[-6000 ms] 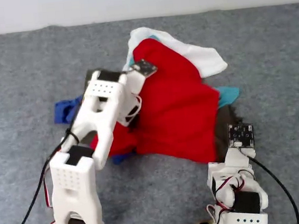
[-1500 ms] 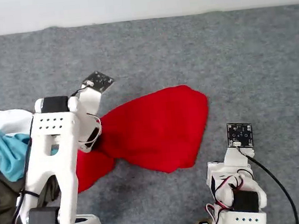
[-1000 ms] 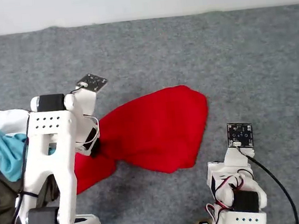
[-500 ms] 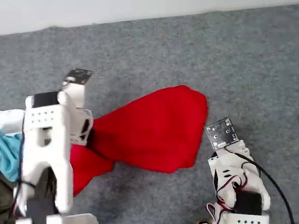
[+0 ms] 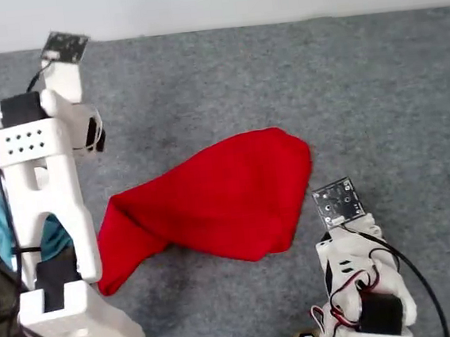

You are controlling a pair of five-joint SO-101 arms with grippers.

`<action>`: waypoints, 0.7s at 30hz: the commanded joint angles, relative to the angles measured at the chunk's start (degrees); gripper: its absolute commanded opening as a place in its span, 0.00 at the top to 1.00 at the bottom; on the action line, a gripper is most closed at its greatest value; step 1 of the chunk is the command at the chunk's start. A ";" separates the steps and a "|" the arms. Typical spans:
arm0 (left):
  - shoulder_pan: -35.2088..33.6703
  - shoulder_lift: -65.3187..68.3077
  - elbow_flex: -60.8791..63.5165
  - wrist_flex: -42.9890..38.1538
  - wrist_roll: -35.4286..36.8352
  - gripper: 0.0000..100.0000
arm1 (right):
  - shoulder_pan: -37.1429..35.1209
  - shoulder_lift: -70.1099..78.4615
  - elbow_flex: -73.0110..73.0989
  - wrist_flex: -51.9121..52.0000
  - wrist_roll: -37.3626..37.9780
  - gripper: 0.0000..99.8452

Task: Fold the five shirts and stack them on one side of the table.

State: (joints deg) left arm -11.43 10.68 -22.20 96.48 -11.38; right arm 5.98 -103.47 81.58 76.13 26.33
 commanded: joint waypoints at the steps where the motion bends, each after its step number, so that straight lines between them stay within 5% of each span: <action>1: 3.43 -0.88 -3.38 4.40 -1.05 0.88 | 0.48 6.20 -5.54 -0.40 0.53 0.99; 11: 6.33 -12.04 13.41 3.87 -2.64 0.88 | -6.90 46.55 -26.90 3.30 0.09 0.99; 16: 1.14 -16.09 16.84 3.87 -2.55 0.88 | -16.13 63.60 -36.04 4.79 0.09 0.98; 21: -5.19 -17.49 18.42 3.96 -2.81 0.88 | -24.57 76.26 -41.85 3.56 -1.85 0.84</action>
State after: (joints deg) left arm -13.36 -3.74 -4.00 98.95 -13.58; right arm -14.86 -32.88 44.75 80.35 26.24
